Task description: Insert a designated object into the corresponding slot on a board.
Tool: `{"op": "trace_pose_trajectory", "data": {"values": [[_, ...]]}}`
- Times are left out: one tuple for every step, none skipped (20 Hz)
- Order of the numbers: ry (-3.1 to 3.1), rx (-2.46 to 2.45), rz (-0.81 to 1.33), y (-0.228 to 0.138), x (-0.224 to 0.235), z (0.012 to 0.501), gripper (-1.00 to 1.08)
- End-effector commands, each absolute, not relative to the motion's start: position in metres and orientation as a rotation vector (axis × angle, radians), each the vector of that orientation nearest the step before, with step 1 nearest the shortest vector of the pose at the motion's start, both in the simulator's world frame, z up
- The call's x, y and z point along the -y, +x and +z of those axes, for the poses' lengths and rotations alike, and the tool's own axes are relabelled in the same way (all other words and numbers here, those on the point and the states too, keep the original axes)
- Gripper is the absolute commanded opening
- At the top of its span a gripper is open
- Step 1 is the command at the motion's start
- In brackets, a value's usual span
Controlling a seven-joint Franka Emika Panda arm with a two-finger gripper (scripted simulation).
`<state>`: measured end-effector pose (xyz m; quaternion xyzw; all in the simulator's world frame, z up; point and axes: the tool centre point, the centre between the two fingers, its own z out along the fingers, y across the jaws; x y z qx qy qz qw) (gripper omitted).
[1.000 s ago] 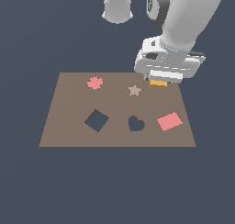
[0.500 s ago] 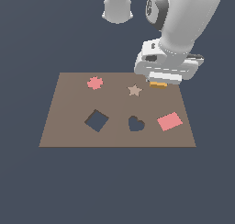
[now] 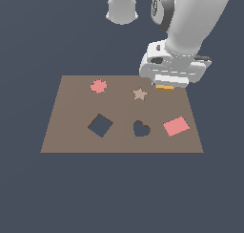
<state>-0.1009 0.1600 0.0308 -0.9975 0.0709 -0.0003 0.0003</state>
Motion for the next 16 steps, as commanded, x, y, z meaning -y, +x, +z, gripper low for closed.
{"op": "trace_pose_trajectory", "data": {"values": [[-3.134,-0.206,-0.001,-0.102,-0.159,0.031,-1.0],[-3.135,-0.195,-0.001,-0.103,-0.158,0.031,-1.0],[-3.136,-0.181,-0.001,-0.104,-0.157,0.031,-1.0],[-3.137,-0.166,-0.001,-0.105,-0.156,0.031,-1.0],[-3.138,-0.148,-0.001,-0.106,-0.155,0.031,-1.0],[-3.138,-0.128,-0.001,-0.107,-0.154,0.031,-1.0],[-3.139,-0.107,-0.001,-0.108,-0.152,0.031,-1.0],[-3.14,-0.083,-0.001,-0.11,-0.151,0.031,-1.0],[-3.14,-0.058,-0.001,-0.111,-0.149,0.031,-1.0],[-3.141,-0.03,-0.001,-0.113,-0.147,0.031,-1.0],[-3.141,-0.001,-0.001,-0.114,-0.145,0.031,-1.0],[-3.141,0.03,-0.001,-0.116,-0.142,0.031,-1.0],[-3.14,0.063,-0.001,-0.118,-0.14,0.032,-1.0],[-3.139,0.098,-0.001,-0.12,-0.137,0.032,-1.0],[-3.138,0.134,-0.001,-0.122,-0.134,0.032,-1.0],[-3.136,0.173,-0.001,-0.123,-0.131,0.032,-1.0]]}}
